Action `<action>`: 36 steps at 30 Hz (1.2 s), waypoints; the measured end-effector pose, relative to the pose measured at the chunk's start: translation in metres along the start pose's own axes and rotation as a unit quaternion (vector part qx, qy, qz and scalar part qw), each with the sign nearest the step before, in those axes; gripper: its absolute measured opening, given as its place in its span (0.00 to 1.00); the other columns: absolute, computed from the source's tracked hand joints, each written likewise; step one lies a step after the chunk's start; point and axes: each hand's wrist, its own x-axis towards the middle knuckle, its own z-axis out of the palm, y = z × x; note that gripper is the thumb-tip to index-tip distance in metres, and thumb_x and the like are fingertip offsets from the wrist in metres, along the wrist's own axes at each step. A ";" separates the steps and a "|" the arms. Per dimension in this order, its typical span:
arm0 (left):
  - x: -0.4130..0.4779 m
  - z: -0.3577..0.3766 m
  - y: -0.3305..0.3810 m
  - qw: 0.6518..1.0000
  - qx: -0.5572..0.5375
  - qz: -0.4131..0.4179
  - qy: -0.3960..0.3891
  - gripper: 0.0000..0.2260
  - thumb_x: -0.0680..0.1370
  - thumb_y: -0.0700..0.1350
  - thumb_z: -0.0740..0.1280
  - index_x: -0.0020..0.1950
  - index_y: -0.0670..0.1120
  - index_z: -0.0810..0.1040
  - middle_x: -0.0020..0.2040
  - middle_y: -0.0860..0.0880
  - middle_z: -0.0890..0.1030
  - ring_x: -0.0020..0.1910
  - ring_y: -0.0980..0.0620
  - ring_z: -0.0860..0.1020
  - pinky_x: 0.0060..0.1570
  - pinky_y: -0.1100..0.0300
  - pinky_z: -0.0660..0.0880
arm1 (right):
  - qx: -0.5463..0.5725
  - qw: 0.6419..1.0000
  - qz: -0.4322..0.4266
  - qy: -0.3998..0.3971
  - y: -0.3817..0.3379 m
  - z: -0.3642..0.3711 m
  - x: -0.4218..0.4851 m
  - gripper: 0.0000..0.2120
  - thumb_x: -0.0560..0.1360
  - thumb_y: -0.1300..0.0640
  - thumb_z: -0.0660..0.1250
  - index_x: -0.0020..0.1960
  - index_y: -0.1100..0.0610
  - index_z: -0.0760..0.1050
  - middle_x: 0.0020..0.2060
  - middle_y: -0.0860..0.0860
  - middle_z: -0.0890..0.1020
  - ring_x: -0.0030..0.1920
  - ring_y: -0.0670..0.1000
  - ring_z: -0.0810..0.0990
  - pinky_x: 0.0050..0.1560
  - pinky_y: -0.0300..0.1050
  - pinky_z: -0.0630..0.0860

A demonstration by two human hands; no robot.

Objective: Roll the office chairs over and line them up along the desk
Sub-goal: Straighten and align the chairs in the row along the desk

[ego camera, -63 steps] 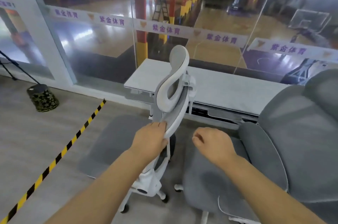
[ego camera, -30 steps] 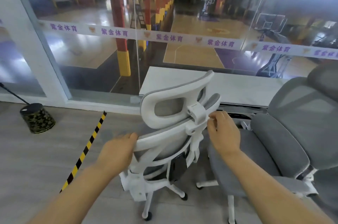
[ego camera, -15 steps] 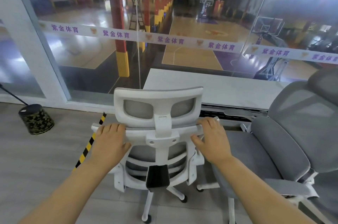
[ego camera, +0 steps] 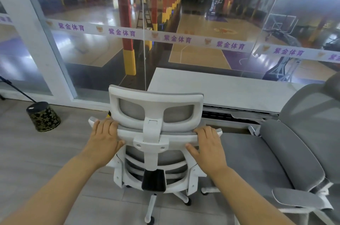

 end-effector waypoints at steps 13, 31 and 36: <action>-0.006 0.004 -0.035 0.999 -0.031 0.017 -0.025 0.29 0.68 0.49 0.74 0.60 0.35 0.69 0.56 0.36 0.74 0.61 0.36 0.68 0.65 0.40 0.59 | -0.020 0.996 0.074 -0.047 -0.042 0.006 -0.011 0.22 0.74 0.49 0.68 0.62 0.60 0.71 0.57 0.54 0.72 0.66 0.59 0.67 0.73 0.47 0.49; -0.006 -0.073 0.009 0.979 -0.180 0.073 0.066 0.18 0.71 0.39 0.70 0.59 0.38 0.73 0.58 0.40 0.75 0.58 0.42 0.72 0.60 0.50 0.69 | -0.087 0.992 0.090 -0.030 -0.068 -0.023 -0.024 0.21 0.69 0.59 0.69 0.61 0.60 0.73 0.57 0.55 0.75 0.56 0.57 0.73 0.58 0.51 0.69; 0.015 -0.094 0.050 0.956 -0.210 0.175 0.110 0.12 0.71 0.39 0.68 0.54 0.41 0.76 0.53 0.44 0.76 0.54 0.46 0.71 0.57 0.55 0.62 | -0.108 0.988 0.108 -0.027 -0.061 -0.039 -0.044 0.20 0.72 0.57 0.66 0.63 0.59 0.72 0.57 0.54 0.75 0.56 0.56 0.72 0.56 0.47 0.67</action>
